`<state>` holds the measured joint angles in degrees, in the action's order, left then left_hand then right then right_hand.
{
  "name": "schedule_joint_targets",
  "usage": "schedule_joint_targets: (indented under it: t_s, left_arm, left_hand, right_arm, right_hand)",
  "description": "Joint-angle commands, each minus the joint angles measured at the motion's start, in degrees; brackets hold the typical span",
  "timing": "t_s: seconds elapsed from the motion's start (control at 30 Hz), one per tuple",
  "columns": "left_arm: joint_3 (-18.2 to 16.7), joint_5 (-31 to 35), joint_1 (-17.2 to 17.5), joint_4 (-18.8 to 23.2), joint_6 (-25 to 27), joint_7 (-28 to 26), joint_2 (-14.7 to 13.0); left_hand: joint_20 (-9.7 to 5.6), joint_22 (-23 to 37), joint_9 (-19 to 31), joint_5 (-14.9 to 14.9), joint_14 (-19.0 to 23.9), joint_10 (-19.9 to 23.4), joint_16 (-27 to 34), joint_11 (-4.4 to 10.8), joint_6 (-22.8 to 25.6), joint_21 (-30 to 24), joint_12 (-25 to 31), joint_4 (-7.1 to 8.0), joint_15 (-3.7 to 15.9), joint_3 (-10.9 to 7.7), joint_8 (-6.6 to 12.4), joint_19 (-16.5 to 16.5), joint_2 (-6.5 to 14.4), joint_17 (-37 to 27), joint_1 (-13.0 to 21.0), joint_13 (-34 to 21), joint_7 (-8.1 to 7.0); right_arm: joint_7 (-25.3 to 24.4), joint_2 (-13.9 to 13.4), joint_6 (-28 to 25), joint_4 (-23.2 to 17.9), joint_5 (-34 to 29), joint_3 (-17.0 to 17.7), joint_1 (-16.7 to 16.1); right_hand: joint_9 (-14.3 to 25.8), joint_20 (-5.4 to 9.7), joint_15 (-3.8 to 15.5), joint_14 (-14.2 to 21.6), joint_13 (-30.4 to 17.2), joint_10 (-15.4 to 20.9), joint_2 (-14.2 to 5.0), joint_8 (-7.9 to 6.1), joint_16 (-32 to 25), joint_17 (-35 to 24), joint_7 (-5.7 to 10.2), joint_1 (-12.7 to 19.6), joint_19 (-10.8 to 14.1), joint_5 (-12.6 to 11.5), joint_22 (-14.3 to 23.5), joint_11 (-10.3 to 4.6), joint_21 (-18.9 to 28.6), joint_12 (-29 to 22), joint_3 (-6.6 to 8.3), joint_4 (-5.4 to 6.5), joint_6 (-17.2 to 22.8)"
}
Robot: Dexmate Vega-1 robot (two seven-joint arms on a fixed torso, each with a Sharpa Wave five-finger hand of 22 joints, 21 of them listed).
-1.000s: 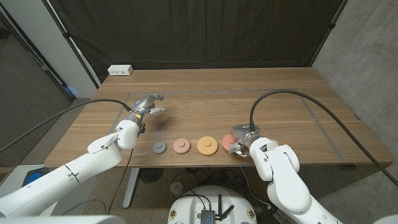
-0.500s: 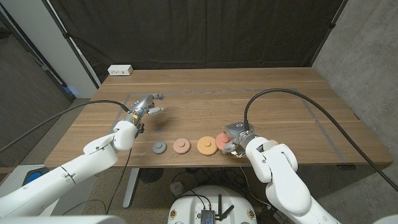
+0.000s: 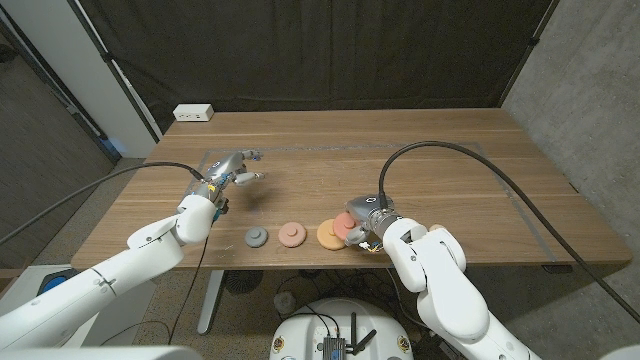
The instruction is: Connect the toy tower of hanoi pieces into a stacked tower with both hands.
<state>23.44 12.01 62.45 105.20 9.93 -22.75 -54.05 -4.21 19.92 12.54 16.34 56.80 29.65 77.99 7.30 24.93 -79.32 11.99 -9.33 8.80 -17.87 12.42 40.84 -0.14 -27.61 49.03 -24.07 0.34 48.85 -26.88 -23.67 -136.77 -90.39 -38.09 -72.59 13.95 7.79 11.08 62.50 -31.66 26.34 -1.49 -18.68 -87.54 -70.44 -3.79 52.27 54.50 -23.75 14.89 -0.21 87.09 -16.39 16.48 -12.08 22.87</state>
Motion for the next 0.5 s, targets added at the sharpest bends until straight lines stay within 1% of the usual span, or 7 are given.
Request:
schedule_joint_targets:
  t_s: [0.03,0.07,0.17,0.37,0.47,0.5]
  left_arm:
    - [-0.18,1.38,0.29,0.38,0.55,-0.35,0.1]
    - [-0.24,1.33,0.28,0.41,0.54,-0.32,0.12]
    - [-0.39,1.35,0.3,0.5,0.49,-0.38,0.19]
    - [-0.64,1.31,0.52,0.64,0.52,-0.5,0.31]
    - [-0.64,1.29,0.54,0.51,0.39,-0.56,0.43]
    - [-0.63,1.27,0.53,0.46,0.32,-0.56,0.49]
  left_hand:
    - [-7.27,-0.02,0.11,0.27,-0.14,0.27,0.33,-0.03,0.37,-0.48,0.03,0.17,3.78,0.08,-0.01,-0.3,-0.1,-0.17,-0.02,-0.09,0.1]
    - [-7.35,-0.09,0.1,0.27,-0.24,0.29,0.24,-0.18,0.39,-0.53,0.03,0.18,3.78,0.08,0.0,-0.25,-0.09,-0.08,-0.04,-0.09,0.13]
    - [-7.25,-0.25,0.1,0.27,-0.16,0.16,0.34,0.07,0.29,-0.7,-0.04,0.2,3.78,0.07,-0.05,-0.37,-0.06,-0.11,-0.11,-0.1,0.09]
    - [-7.37,-0.42,0.09,0.27,-0.16,0.24,0.41,0.02,0.31,-1.06,-0.05,0.19,3.78,0.06,-0.06,-0.43,-0.07,-0.1,-0.18,-0.09,0.14]
    - [-7.33,-0.6,0.08,0.27,-0.22,0.23,0.36,-0.18,0.31,-1.18,-0.07,0.19,3.78,0.04,-0.07,-0.45,-0.05,-0.01,-0.21,-0.07,0.14]
    - [-7.4,-0.73,0.08,0.28,-0.19,0.16,0.4,0.01,0.28,-1.25,-0.09,0.19,3.78,0.03,-0.08,-0.44,-0.06,-0.02,-0.23,-0.1,0.09]
  right_arm:
    - [-1.28,0.9,0.39,2.29,3.34,-1.5,2.83]
    - [-1.29,0.94,0.33,2.53,3.41,-1.74,3.14]
    - [-1.39,0.88,0.14,3.05,3.82,-2.24,3.87]
    - [-0.86,0.59,0.03,3.84,4.06,-3.3,5.41]
    - [-0.63,0.51,0.02,4.2,4.19,-3.77,6.13]
    - [-0.57,0.44,0.08,4.3,4.33,-3.9,6.37]
  right_hand:
    - [0.19,4.71,1.37,0.33,-2.79,8.6,-3.09,-0.33,-0.45,-0.07,7.41,-0.71,0.72,-0.45,0.12,-7.85,0.26,-0.15,3.74,3.16,8.59]
    - [0.19,4.71,1.37,0.35,-2.81,8.61,-3.08,-0.3,-0.45,-0.07,7.42,-0.73,0.74,-0.49,0.12,-7.81,0.27,-0.12,3.79,3.15,8.55]
    - [0.19,4.71,1.38,0.42,-2.89,8.67,-3.07,-0.28,-0.48,-0.08,7.4,-0.78,0.79,-0.61,0.12,-7.82,0.3,-0.06,3.96,3.12,8.6]
    - [0.19,4.71,1.37,0.55,-3.06,8.87,-3.01,-0.21,-0.52,-0.08,7.4,-0.89,0.82,-0.85,0.04,-7.94,0.29,0.05,4.28,3.07,8.6]
    - [0.19,4.71,1.37,0.59,-3.11,8.95,-2.99,-0.22,-0.53,-0.08,7.41,-0.94,0.85,-0.93,0.03,-7.83,0.3,0.08,4.39,3.05,8.7]
    - [0.19,4.71,1.37,0.6,-3.13,8.96,-2.98,-0.21,-0.53,-0.09,7.4,-0.96,0.95,-0.96,0.12,-7.88,0.4,0.1,4.43,3.05,8.7]
